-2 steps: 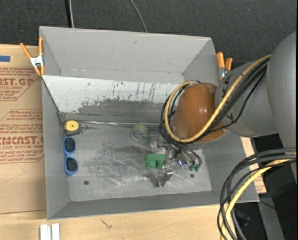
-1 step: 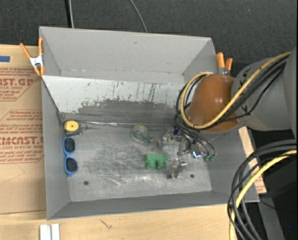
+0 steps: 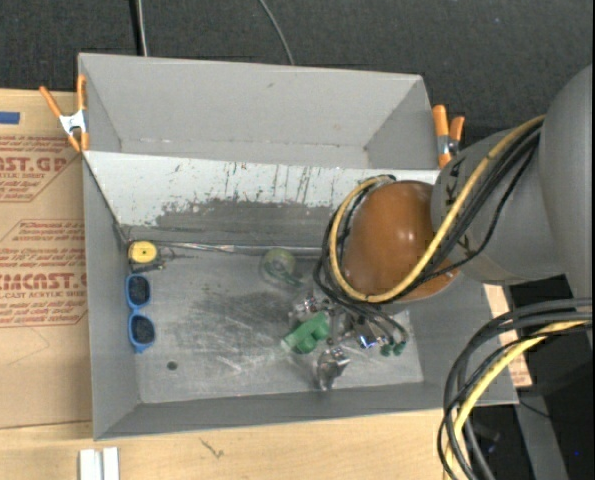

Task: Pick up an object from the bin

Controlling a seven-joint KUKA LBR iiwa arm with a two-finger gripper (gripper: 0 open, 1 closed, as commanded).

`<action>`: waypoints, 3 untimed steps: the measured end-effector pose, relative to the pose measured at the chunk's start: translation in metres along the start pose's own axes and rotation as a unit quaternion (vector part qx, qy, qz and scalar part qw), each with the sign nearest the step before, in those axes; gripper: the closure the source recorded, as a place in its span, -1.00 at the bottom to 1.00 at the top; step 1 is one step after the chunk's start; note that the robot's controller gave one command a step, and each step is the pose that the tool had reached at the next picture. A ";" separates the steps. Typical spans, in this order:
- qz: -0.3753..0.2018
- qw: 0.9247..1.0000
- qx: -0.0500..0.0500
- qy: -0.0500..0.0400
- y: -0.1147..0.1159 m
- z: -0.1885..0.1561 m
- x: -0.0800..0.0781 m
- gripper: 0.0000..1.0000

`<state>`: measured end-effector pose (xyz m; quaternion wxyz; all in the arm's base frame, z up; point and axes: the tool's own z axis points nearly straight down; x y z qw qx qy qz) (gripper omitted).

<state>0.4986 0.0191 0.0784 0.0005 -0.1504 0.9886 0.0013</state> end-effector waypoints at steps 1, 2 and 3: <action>0.002 1.000 0.000 -0.002 -0.002 -0.001 -0.001 1.00; 0.009 1.000 0.002 -0.004 0.005 -0.102 -0.003 1.00; 0.018 1.000 0.002 -0.005 0.027 -0.206 -0.009 1.00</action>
Offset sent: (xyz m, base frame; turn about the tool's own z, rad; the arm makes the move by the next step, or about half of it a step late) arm 0.0000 0.0000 0.0000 0.0000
